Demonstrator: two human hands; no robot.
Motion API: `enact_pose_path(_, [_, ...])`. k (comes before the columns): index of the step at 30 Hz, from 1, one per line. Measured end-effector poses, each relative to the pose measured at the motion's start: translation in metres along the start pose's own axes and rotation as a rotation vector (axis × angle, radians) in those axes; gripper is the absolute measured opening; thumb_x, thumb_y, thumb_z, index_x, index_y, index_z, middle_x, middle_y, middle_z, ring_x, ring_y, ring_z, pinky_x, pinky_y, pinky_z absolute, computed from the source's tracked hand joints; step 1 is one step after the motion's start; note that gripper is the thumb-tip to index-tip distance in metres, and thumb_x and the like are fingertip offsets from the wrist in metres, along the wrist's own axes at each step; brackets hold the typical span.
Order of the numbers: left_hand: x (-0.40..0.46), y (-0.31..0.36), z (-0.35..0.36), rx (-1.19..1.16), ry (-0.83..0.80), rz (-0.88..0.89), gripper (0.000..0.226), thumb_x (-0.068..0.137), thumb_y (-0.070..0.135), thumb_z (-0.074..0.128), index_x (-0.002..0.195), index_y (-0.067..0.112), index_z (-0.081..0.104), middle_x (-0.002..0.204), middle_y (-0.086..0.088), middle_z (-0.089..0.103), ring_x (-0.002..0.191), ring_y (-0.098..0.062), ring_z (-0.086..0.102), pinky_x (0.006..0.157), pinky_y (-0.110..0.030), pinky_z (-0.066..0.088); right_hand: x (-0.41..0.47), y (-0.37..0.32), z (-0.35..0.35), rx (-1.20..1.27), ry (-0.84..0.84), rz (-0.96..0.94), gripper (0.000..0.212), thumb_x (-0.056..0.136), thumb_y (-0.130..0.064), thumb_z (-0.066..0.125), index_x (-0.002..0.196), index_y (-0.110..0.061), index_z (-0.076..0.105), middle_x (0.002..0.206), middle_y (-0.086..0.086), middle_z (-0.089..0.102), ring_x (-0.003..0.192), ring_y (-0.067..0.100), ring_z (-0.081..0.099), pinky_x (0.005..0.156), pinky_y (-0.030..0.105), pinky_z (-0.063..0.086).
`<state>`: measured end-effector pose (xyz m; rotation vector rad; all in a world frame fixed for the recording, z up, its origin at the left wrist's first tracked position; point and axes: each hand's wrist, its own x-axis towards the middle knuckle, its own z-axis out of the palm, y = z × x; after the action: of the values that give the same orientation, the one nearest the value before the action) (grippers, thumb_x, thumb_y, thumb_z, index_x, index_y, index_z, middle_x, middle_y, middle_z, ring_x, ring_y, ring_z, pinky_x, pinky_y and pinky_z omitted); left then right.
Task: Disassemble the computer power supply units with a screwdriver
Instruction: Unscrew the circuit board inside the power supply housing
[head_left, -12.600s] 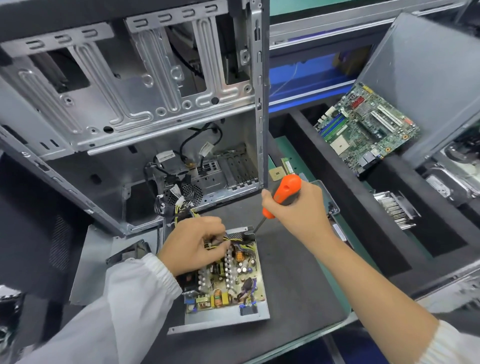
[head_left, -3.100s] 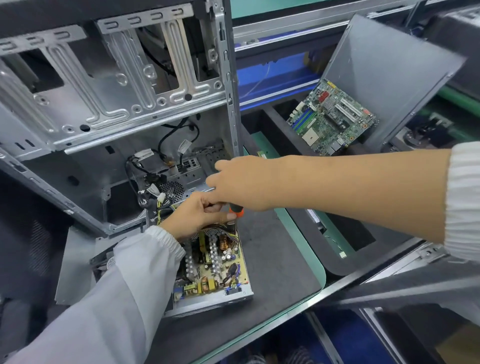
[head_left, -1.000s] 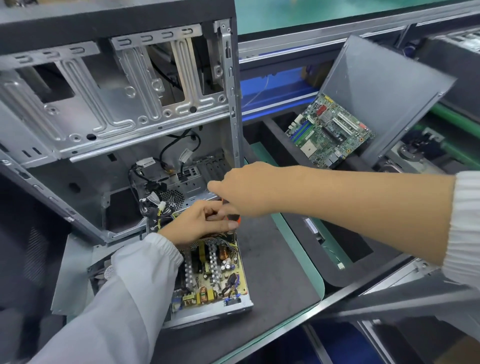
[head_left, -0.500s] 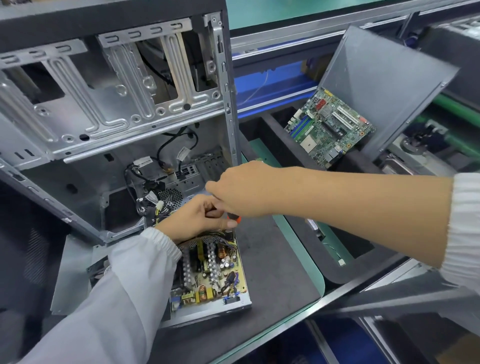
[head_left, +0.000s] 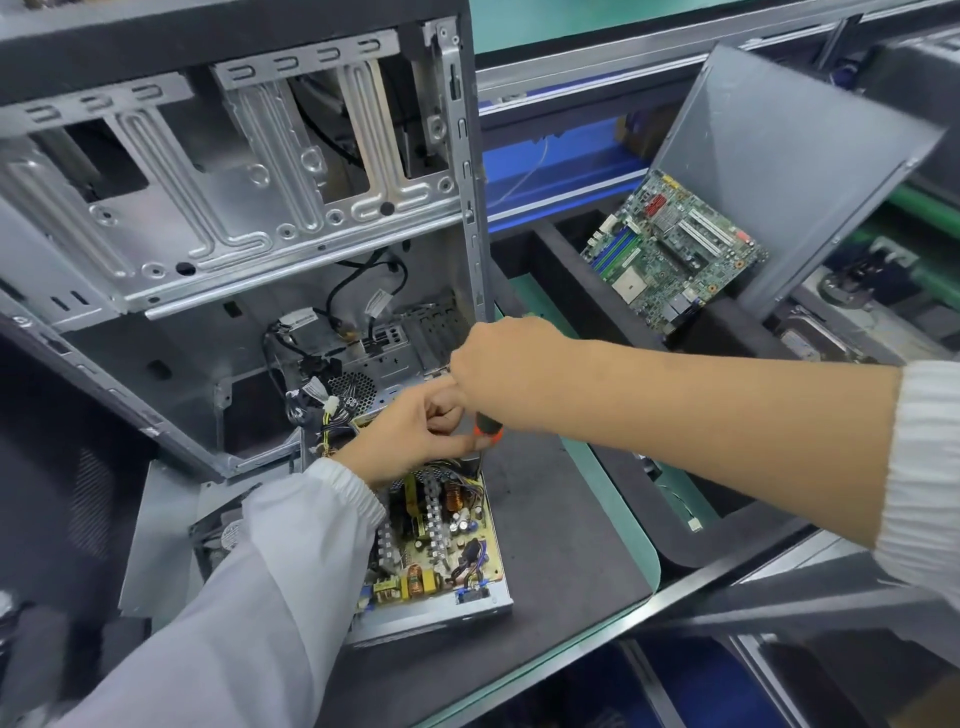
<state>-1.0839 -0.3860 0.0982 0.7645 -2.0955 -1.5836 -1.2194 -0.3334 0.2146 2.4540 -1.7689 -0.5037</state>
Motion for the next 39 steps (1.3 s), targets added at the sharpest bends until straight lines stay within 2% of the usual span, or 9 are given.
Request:
enact_pose_path(9, [-0.004,0.003,-0.013,-0.004,0.058,-0.015,0.030,0.082,0.015,0.075,0.069,0.040,0.065,0.055,0.004,0.017,0.054,-0.017,0.017,0.055,-0.027,0.017,-0.004,0.011,-0.005,0.057,-0.078,-0.236,0.025,0.088,-0.007,0.059,0.108,-0.020,0.051,0.108,0.000,0.039,0.092,0.020,0.030,0.065,0.032,0.034])
enact_pose_path(11, [-0.005,0.000,-0.013,-0.022,0.046,-0.049,0.012,0.080,0.016,0.078,0.075,0.018,0.068,0.056,-0.003,0.019,0.056,-0.028,0.019,0.062,-0.032,0.019,-0.003,0.010,-0.005,0.073,-0.053,-0.273,0.021,0.087,-0.007,0.059,0.103,-0.019,0.053,0.108,-0.001,0.040,0.091,0.019,0.029,0.064,0.029,0.032])
enact_pose_path(14, [-0.003,-0.006,-0.011,-0.031,0.010,-0.112,0.056,0.073,0.024,0.085,0.072,-0.018,0.047,0.061,-0.010,0.027,0.062,-0.028,0.024,0.070,-0.033,0.024,-0.001,0.009,-0.006,0.110,-0.064,-0.290,0.029,0.086,-0.015,0.063,0.114,-0.019,0.054,0.107,-0.001,0.036,0.098,0.020,0.040,0.060,0.022,0.030])
enact_pose_path(17, [0.000,-0.006,-0.004,-0.003,0.038,-0.082,0.054,0.073,0.021,0.085,0.073,-0.017,0.046,0.062,-0.009,0.031,0.062,-0.020,0.026,0.063,-0.030,0.027,-0.001,0.011,-0.010,0.203,-0.208,-0.125,0.059,0.081,-0.045,0.070,0.125,-0.016,0.043,0.109,0.005,0.035,0.086,0.025,0.050,0.066,0.033,0.041])
enact_pose_path(20, [0.003,-0.001,0.005,-0.003,0.054,-0.064,0.031,0.071,0.020,0.087,0.081,0.004,0.062,0.067,-0.013,0.051,0.064,-0.018,0.044,0.065,-0.028,0.039,-0.003,0.004,-0.011,0.175,-0.129,-0.013,0.030,0.093,-0.029,0.058,0.114,-0.009,0.053,0.109,0.012,0.055,0.064,0.021,0.048,0.051,0.029,0.036])
enact_pose_path(29, [-0.001,-0.008,-0.001,-0.078,0.001,-0.117,0.044,0.066,0.028,0.090,0.078,0.004,0.055,0.075,-0.009,0.045,0.076,-0.024,0.039,0.076,-0.037,0.033,0.000,0.008,-0.016,0.125,-0.221,-0.299,0.035,0.087,-0.018,0.063,0.120,-0.016,0.052,0.118,0.006,0.052,0.095,0.023,0.057,0.055,0.026,0.038])
enact_pose_path(32, [0.000,-0.004,0.006,-0.027,0.011,-0.089,0.030,0.068,0.010,0.088,0.075,0.008,0.058,0.063,-0.004,0.050,0.065,-0.016,0.048,0.068,-0.026,0.039,-0.002,0.008,-0.016,0.305,-0.242,-0.162,0.040,0.086,-0.046,0.065,0.103,-0.013,0.051,0.085,0.008,0.062,0.075,0.024,0.068,0.058,0.030,0.052])
enact_pose_path(35, [0.000,-0.002,0.008,-0.010,-0.024,-0.094,0.028,0.071,0.002,0.082,0.080,0.008,0.056,0.061,0.005,0.053,0.058,-0.006,0.049,0.060,-0.018,0.040,-0.001,0.007,-0.011,0.276,-0.220,-0.099,0.023,0.094,-0.030,0.056,0.082,-0.011,0.050,0.044,0.003,0.057,0.044,0.019,0.062,0.047,0.023,0.048])
enact_pose_path(39, [-0.004,-0.005,-0.004,-0.117,-0.033,-0.137,0.036,0.075,0.008,0.079,0.096,0.000,0.051,0.064,-0.002,0.019,0.057,-0.016,0.019,0.063,-0.035,0.013,-0.001,0.012,-0.012,0.284,-0.267,-0.111,0.011,0.092,-0.014,0.053,0.102,-0.010,0.053,0.088,0.015,0.069,0.046,0.018,0.066,0.047,0.023,0.047])
